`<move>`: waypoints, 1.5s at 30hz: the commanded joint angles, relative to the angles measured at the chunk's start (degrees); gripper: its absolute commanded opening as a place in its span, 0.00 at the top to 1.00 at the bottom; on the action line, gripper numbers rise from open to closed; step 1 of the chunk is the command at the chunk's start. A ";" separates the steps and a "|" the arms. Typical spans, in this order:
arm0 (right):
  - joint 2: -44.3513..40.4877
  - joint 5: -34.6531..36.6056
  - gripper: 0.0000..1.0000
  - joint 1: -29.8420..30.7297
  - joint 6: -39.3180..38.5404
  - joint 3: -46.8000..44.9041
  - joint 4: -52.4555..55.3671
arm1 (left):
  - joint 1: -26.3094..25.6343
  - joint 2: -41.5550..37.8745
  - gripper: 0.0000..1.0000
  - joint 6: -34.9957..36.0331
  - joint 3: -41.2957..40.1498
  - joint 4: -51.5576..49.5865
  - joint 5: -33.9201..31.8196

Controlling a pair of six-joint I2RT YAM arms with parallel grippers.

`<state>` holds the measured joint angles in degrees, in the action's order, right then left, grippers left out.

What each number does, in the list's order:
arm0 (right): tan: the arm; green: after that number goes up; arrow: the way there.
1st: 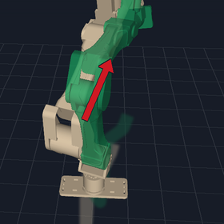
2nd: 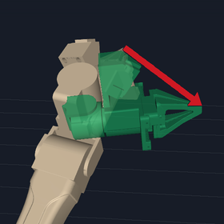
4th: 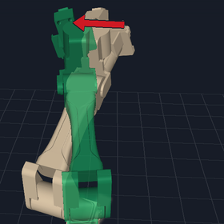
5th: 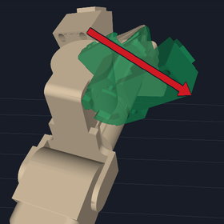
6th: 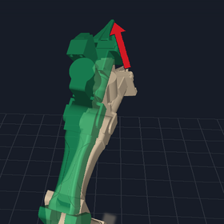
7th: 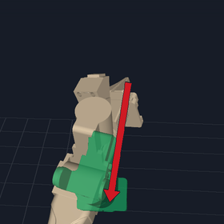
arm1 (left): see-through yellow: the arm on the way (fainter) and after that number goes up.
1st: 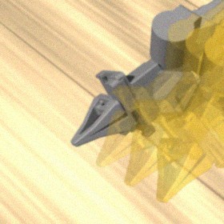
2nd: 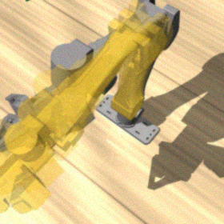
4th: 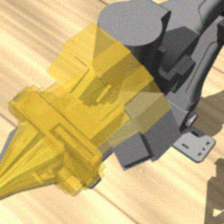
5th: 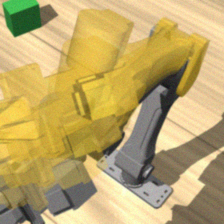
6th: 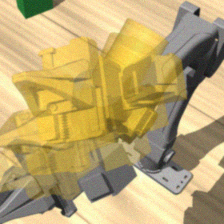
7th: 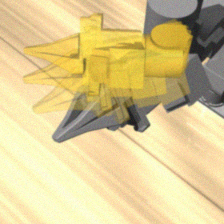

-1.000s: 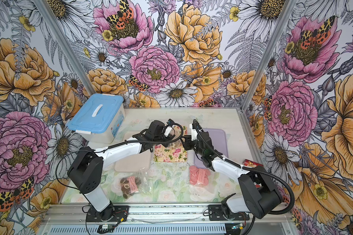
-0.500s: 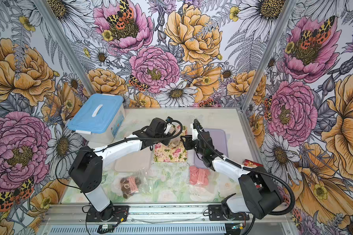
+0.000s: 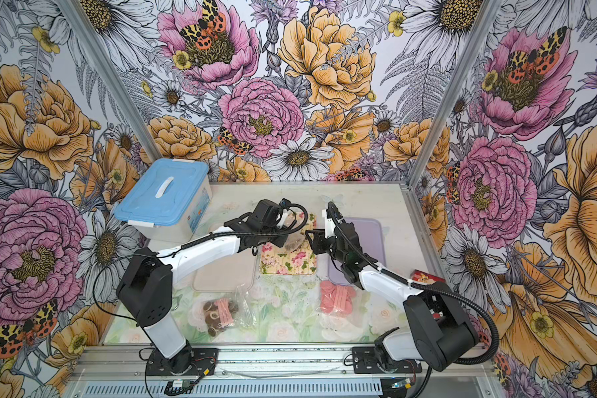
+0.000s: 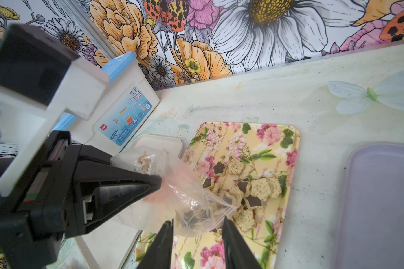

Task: Pour cookies out of the ziploc bag
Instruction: 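Pour the cookies out of the ziploc bag onto the tray.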

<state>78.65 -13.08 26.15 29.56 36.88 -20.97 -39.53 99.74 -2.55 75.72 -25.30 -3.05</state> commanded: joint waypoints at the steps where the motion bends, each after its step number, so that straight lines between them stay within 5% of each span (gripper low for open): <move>1: -1.33 0.47 0.62 -0.49 -0.34 0.02 -0.16 | -0.02 -2.89 1.00 -1.00 0.99 -0.35 -0.50; 26: -2.03 0.59 0.62 -0.49 -0.48 -0.10 0.24 | -1.02 -2.80 1.00 -0.60 4.65 -6.03 -2.58; 30: -2.01 0.68 0.62 -0.49 -0.47 -0.12 0.31 | -0.39 -5.94 1.00 -3.02 -0.92 2.15 1.52; 32: -1.92 0.64 0.62 -0.49 -0.49 -0.08 0.32 | -1.49 -2.22 1.00 -1.14 4.29 -5.53 -2.24; 36: -1.92 0.42 0.62 -0.49 -0.39 -0.02 0.32 | -2.33 -9.15 1.00 -4.76 -5.85 11.09 0.13; 39: -2.10 0.41 0.62 -0.45 -0.38 -0.12 0.42 | -1.07 -0.81 1.00 -2.65 5.04 -5.07 -5.42; 43: -1.86 0.32 0.62 -0.49 -0.48 0.05 0.45 | -0.74 -10.82 1.00 -6.93 -10.31 16.77 1.59; 45: -1.75 0.26 0.62 -0.49 -0.38 0.03 0.51 | 0.69 -5.47 1.00 -3.87 -0.87 1.99 -1.97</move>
<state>77.67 -13.08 25.89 29.54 36.88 -20.34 -40.25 92.40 -6.81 69.14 -20.34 -3.49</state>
